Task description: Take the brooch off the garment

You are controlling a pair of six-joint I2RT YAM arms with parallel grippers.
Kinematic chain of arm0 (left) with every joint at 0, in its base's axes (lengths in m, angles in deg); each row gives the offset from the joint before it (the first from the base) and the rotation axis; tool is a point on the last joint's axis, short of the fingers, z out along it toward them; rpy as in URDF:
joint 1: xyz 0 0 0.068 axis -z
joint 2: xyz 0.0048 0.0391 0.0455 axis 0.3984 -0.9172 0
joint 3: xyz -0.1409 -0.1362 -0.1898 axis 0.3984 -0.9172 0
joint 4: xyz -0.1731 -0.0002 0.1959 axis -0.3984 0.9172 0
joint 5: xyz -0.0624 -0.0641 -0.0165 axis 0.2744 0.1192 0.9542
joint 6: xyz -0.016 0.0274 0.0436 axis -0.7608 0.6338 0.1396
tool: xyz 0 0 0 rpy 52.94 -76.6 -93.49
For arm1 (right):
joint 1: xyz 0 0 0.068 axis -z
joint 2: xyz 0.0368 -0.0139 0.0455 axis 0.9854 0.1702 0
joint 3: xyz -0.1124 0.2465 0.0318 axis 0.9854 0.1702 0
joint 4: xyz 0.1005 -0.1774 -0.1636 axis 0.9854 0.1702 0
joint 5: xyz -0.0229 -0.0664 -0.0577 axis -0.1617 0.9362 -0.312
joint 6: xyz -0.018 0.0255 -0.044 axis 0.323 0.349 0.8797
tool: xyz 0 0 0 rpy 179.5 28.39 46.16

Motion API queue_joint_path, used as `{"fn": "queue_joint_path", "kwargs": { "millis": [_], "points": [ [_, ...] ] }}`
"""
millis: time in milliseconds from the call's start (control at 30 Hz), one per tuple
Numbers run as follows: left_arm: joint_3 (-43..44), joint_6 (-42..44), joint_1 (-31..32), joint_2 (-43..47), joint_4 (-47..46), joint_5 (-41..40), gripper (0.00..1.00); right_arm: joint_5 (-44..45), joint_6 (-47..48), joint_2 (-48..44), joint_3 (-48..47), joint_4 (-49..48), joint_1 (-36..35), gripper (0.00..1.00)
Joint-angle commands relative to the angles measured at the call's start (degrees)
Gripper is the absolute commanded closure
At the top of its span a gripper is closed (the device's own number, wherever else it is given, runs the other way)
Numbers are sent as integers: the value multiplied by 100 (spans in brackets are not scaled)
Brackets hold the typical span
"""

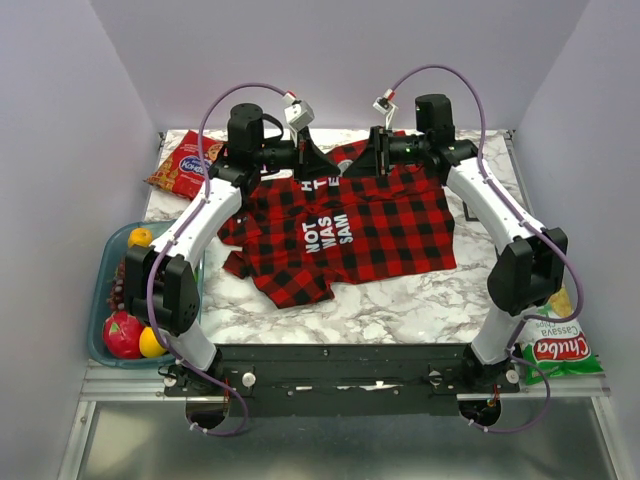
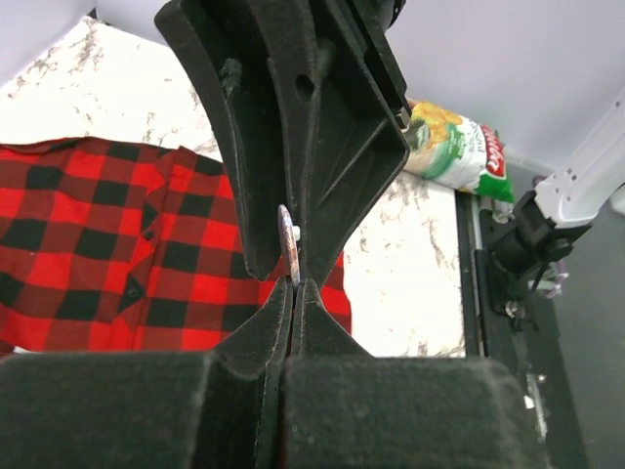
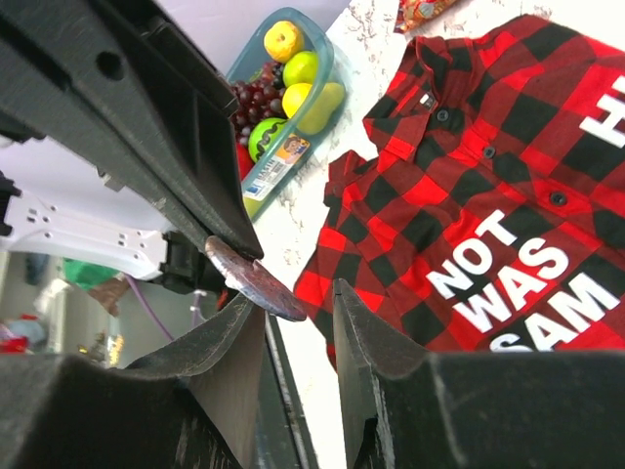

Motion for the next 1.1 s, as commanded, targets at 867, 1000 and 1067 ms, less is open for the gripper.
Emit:
{"fn": "queue_joint_path", "kwargs": {
  "millis": [867,1000,1067],
  "points": [
    [41,561,155,166,943,138,100,-62,59,-172,170,-614,655,54],
    [32,244,84,122,574,164,100,-202,455,-331,152,-438,628,48],
    [23,86,66,79,433,208,100,-518,718,-419,169,-350,637,44]
  ]
}}
